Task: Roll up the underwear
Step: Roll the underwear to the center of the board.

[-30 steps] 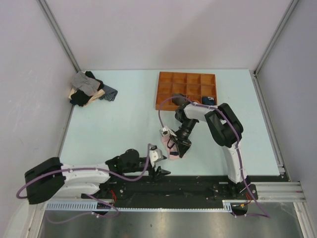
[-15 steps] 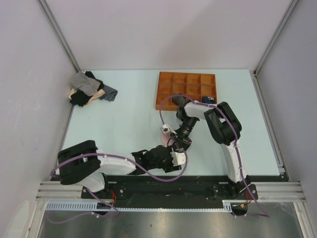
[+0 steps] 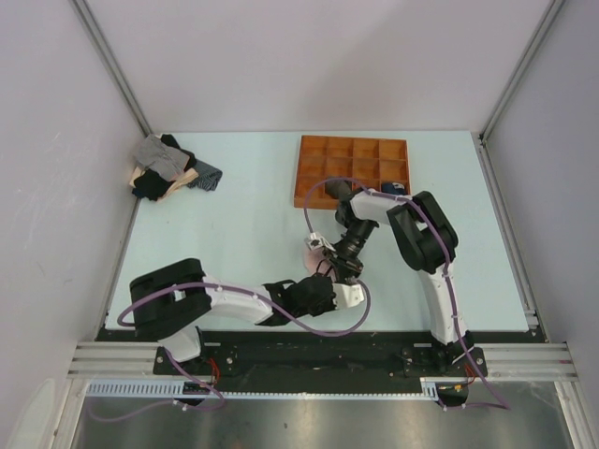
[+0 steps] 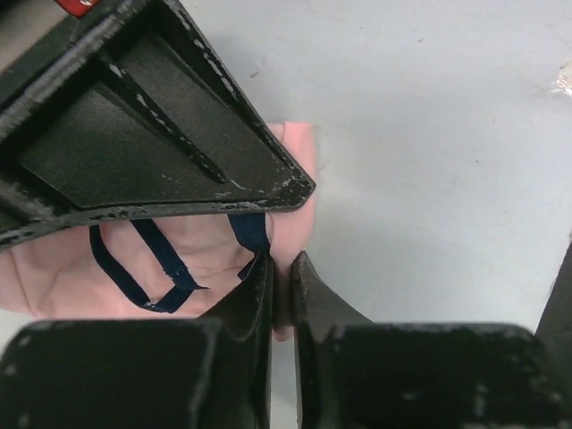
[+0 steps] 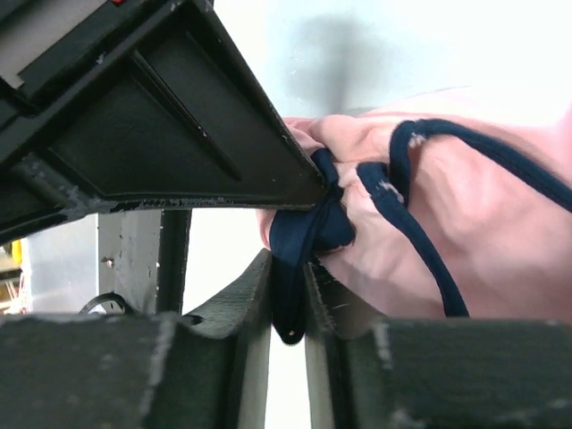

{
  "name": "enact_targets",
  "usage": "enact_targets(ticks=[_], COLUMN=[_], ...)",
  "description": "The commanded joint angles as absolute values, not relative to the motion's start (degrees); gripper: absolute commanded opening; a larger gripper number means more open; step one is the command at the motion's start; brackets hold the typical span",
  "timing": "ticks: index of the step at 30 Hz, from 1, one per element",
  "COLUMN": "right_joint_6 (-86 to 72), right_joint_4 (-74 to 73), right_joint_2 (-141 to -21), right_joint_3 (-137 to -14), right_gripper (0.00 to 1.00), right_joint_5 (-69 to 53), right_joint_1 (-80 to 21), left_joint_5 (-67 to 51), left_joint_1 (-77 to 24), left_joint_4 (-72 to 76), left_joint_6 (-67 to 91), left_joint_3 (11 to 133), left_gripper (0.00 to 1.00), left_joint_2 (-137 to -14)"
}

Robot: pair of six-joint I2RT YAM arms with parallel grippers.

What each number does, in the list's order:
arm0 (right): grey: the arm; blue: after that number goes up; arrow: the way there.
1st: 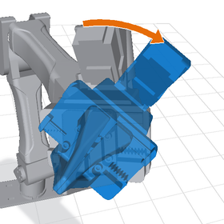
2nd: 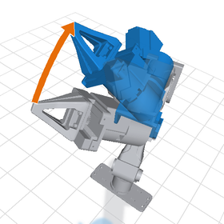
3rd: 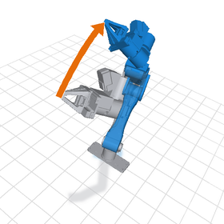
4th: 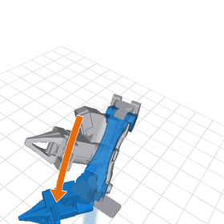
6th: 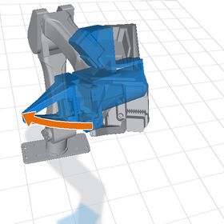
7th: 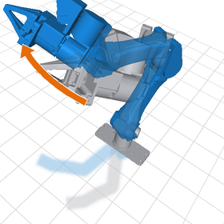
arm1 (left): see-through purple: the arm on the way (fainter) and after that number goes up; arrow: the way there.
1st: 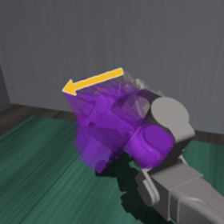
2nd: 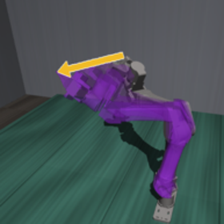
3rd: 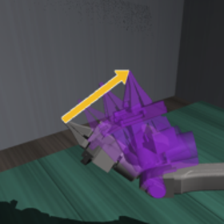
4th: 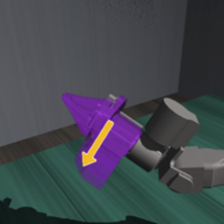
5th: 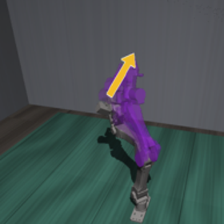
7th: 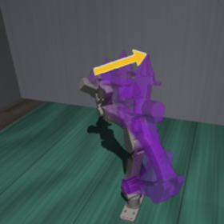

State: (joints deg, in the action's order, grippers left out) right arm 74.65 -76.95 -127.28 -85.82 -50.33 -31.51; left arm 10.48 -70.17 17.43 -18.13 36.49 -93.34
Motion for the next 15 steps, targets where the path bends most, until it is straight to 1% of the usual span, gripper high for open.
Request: enact_targets(ticks=[1,3,6,7,8,10,11,12,13,14,15], right_joint_6=[74.4,72.2,70.1,70.1,70.7,74.2,75.8,77.5,80.5,80.7,80.1], right_joint_4=[-81.7,-78.6,-72.3,-70.9,-69.3,-68.6,-67.6,-66.7,-65.6,-61.1,-58.1], right_joint_2=[-120.5,-117.0,-109.6,-107.7,-104.7,-101.8,-99.0,-97.6,-96.1,-92.7,-91.2], right_joint_3=[-85.4,-85.0,-82.9,-81.1,-80.4,-77.6,-76.0,-74.3,-72.4,-67.8,-65.8], right_gripper=[0.28,0.33,0.45,0.46,0.47,0.49,0.5,0.54,0.56,0.56,0.56], right_joint_5=[-53.6,-54.8,-52.1,-51.5,-51.1,-51.2,-52.3,-52.7,-52.6,-50.6,-48.7], right_joint_1=[-28.1,-26.2,-22.8,-21.6,-21.2,-21.1,-21.4,-21.8,-22.6,-24.9,-27.0], left_joint_5=[1.5,-3.6,-15.5,-18.5,-24.9,-31.7,-37.6,-39.7,-42.1,-43.7,-45.3], left_joint_1=[-68.8,-65.9,-59.9,-58.0,-56.1,-50.4,-47.2,-45.9,-44.7,-43.0,-42.4], left_joint_4=[9.9,9.9,11.3,11.5,11.5,10.7,10.1,7.4,6.0,4.9,2.3], left_joint_6=[-13.9,-11.5,-4.9,-3.6,-2.5,-0.2,2.0,3.6,4.1,4.7,5.3], left_joint_3=[37.5,36.5,34.5,34.1,34.3,35.9,37.2,38.6,41.4,42.6,43.9], left_gripper=[0.08,0.06,0.04,0.04,0.06,0.09,0.13,0.14,0.15,0.16,0.17], left_joint_2=[-92.4,-91.1,-90.4,-90.5,-91.0,-94.6,-96.3,-98.7,-102.6,-104.9,-106.7])
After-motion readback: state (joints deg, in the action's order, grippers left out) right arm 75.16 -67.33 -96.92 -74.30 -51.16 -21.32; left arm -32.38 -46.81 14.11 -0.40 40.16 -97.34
